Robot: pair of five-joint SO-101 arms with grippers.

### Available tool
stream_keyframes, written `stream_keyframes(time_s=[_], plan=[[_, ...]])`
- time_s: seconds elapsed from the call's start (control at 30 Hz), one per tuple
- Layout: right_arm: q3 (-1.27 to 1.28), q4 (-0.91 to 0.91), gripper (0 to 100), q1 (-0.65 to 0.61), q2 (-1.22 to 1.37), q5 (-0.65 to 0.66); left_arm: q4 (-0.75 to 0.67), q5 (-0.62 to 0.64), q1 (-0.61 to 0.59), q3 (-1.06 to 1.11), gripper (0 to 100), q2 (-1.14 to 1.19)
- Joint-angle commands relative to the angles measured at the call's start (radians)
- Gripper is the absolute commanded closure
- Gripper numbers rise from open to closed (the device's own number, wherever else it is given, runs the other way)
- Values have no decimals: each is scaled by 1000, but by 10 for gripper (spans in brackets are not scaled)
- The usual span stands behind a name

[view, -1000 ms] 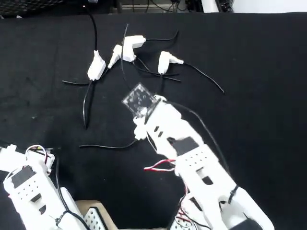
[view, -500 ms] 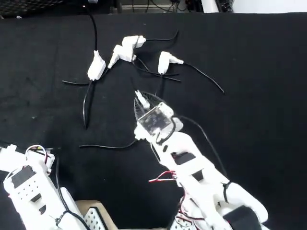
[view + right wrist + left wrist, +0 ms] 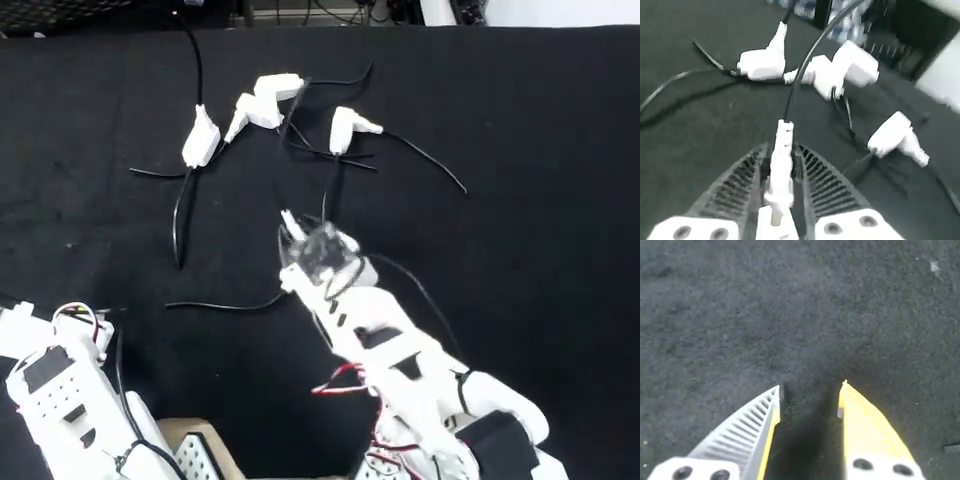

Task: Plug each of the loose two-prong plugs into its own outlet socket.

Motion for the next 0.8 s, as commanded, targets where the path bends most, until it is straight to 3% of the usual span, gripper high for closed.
stream_keyframes(time_s=[0.0, 0.17, 0.4, 0.77], plan=[[54, -212, 984, -6, -2, 158, -23, -5, 13, -2, 808, -6], [71, -362, 984, -9, -2, 198, -23, -5, 13, -2, 808, -6], [79, -364, 984, -71, 16, 199, -23, -5, 13, -2, 808, -6], [-33, -476, 986, -141, 297, 193, -23, -5, 13, -2, 808, -6]])
